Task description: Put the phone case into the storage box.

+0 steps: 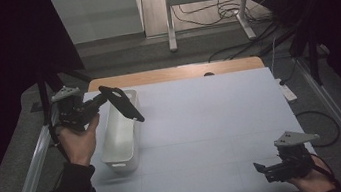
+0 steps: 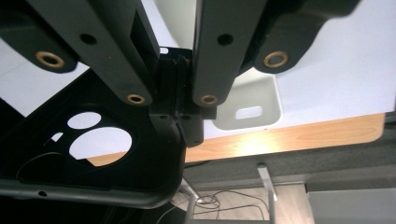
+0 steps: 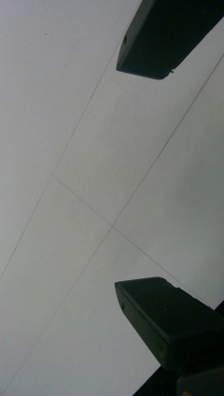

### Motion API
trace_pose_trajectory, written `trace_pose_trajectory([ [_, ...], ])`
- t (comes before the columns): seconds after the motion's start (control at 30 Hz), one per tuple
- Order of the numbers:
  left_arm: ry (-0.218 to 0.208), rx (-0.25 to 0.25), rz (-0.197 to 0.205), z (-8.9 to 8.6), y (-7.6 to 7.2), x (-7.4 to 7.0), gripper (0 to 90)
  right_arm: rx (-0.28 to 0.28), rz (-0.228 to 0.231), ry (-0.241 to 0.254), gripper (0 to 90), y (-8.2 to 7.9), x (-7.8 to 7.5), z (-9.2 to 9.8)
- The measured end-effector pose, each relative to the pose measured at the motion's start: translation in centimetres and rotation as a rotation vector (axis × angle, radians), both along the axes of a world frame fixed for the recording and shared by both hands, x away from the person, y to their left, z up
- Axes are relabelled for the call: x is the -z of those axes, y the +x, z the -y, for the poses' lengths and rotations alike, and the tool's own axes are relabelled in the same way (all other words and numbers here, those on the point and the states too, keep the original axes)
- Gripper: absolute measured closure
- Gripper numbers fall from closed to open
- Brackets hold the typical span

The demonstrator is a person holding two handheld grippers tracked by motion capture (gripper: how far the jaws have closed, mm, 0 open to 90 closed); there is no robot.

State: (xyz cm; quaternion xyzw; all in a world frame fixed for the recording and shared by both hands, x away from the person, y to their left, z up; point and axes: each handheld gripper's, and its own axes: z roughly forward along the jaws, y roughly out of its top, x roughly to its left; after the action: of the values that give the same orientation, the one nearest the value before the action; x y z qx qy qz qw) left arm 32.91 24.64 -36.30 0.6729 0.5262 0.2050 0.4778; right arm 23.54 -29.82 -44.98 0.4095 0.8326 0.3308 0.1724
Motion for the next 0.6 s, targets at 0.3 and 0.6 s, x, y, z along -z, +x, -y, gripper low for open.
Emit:
trace_pose_trajectory([
  [0.3, 0.011, -0.033, -0.008, -0.8, 0.4, 0.0, 88.7, -0.005, -0.001, -0.003, 0.0, 0.0, 0.0, -0.1],
  [0.6, 0.022, -0.075, -0.030, -1.6, 1.3, 0.5, 88.7, -0.010, -0.003, -0.009, 0.0, 0.0, 0.0, -0.1],
])
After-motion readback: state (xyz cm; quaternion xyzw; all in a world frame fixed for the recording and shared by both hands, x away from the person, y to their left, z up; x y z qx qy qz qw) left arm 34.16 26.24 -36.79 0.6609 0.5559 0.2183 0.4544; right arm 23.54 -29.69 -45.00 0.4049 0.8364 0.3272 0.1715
